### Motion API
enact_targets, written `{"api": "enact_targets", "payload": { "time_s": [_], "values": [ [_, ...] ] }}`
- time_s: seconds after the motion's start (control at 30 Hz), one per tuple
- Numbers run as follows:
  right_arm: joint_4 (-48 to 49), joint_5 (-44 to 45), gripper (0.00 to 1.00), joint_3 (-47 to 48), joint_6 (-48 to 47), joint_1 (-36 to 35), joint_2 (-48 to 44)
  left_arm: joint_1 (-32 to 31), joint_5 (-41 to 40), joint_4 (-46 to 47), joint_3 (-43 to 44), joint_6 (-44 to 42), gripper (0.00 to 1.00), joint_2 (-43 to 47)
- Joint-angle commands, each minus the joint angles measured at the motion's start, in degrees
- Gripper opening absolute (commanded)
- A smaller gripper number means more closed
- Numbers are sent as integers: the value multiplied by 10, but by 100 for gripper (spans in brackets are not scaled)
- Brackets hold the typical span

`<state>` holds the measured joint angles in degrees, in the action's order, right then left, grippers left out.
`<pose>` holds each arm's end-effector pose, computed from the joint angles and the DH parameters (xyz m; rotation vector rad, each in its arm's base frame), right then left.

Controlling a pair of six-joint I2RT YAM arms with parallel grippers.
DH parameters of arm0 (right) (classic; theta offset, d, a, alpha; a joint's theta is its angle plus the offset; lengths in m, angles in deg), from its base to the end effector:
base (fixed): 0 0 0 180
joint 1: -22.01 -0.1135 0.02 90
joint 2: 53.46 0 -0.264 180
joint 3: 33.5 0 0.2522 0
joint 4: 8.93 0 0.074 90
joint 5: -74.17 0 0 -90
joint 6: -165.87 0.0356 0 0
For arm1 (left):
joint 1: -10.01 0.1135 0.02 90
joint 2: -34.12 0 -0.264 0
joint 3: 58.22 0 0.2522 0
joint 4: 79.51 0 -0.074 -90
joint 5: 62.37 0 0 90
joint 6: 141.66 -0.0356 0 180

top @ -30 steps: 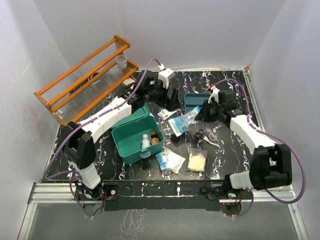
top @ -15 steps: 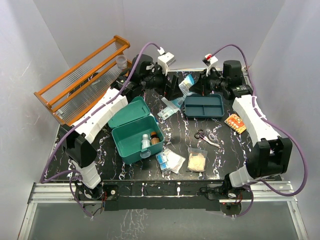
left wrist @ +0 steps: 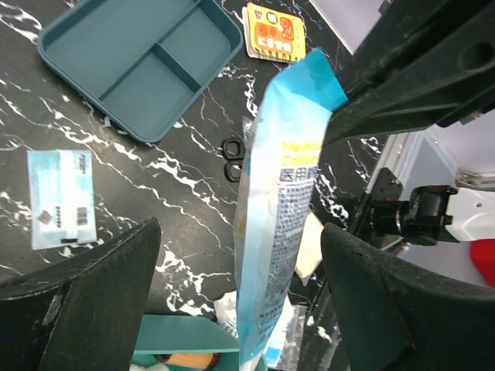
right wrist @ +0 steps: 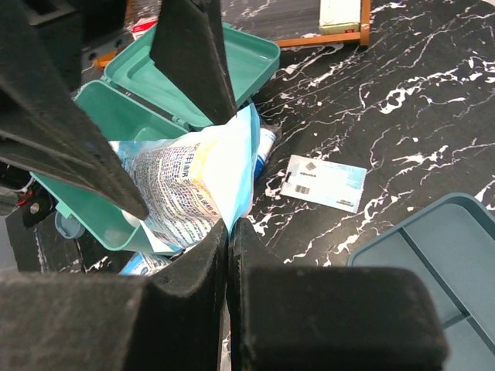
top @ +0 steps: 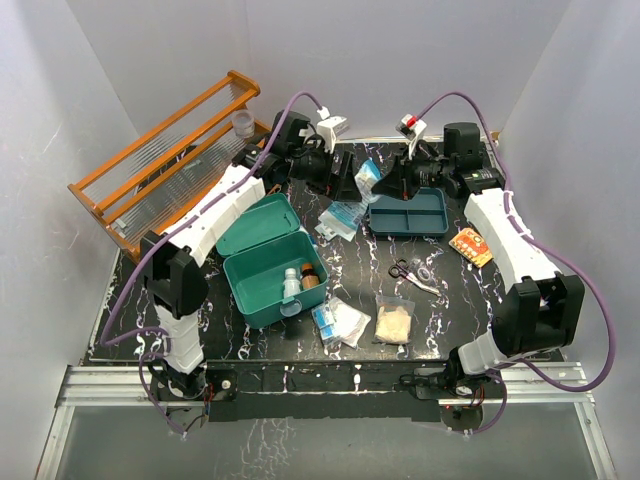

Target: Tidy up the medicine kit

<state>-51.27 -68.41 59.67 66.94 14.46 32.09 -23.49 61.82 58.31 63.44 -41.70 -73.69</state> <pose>0.3215 0.0711 0.3557 -0.7948 1.8959 0.9706 0.3531 -0.2577 0.3761 0.8112 1.9904 -1.0712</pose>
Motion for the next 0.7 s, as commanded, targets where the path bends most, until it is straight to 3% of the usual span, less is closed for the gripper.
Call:
{"api": "enact_targets", "payload": {
  "time_s": [0.0, 0.1, 0.3, 0.53, 0.67],
  "values": [
    [23, -34, 0, 18, -5, -11, -21, 10, 63, -43, 44, 54, 80, 2],
    [26, -35, 0, 19, -2, -21, -16, 10, 103, -33, 28, 85, 73, 2],
    [32, -29, 3, 9, -4, -33, -13, 19, 107, -49, 8, 84, 45, 12],
    [54, -29, 4, -6, 11, -35, -18, 22, 132, -35, -43, 92, 48, 32],
    [66, -33, 7, -17, 26, -36, -23, 22, 126, -25, -63, 90, 30, 44]
  ]
}}
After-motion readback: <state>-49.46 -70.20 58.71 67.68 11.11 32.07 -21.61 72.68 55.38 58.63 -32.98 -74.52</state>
